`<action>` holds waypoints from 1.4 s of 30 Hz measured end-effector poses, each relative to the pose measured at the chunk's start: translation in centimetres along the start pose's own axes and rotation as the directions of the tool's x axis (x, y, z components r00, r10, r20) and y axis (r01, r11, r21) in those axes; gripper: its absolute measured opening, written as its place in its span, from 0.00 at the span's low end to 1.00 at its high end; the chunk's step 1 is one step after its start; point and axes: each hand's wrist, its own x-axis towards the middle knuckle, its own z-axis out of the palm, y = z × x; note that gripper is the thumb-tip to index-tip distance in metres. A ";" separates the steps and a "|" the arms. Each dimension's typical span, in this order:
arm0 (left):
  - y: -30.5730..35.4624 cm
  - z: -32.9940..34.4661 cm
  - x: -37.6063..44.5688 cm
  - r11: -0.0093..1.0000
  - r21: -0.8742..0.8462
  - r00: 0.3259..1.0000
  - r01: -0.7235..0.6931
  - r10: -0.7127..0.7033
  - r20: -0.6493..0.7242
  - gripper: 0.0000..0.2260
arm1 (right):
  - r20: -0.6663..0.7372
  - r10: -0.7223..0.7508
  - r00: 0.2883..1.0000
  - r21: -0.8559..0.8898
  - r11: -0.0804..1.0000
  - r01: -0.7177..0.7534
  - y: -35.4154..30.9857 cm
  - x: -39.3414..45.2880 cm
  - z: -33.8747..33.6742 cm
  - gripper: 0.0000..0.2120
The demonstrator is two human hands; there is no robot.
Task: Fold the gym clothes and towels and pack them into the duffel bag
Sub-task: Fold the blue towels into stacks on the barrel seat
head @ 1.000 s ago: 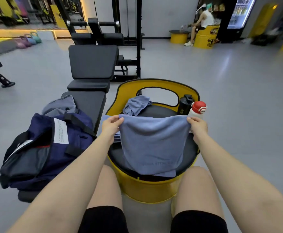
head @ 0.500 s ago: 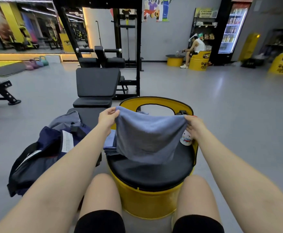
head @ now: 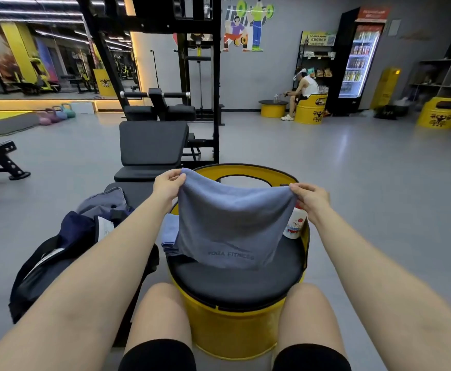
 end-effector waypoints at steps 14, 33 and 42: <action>0.0 -0.4 1.0 0.964 0.234 0.977 -0.125 0.161 -0.143 0.07 | -0.030 -0.203 0.979 -0.216 0.957 0.192 -0.2 -0.6 -1.3 0.09; -2.9 -0.4 -0.3 0.999 -0.047 0.986 -0.008 0.000 -0.165 0.06 | -0.007 -0.247 0.969 -0.434 0.874 0.220 0.8 -2.2 -2.1 0.01; -4.2 0.7 -2.4 0.988 -0.154 0.999 0.028 -0.033 -0.028 0.12 | 0.038 -0.217 0.975 -0.339 0.915 0.217 1.3 -3.2 -2.9 0.04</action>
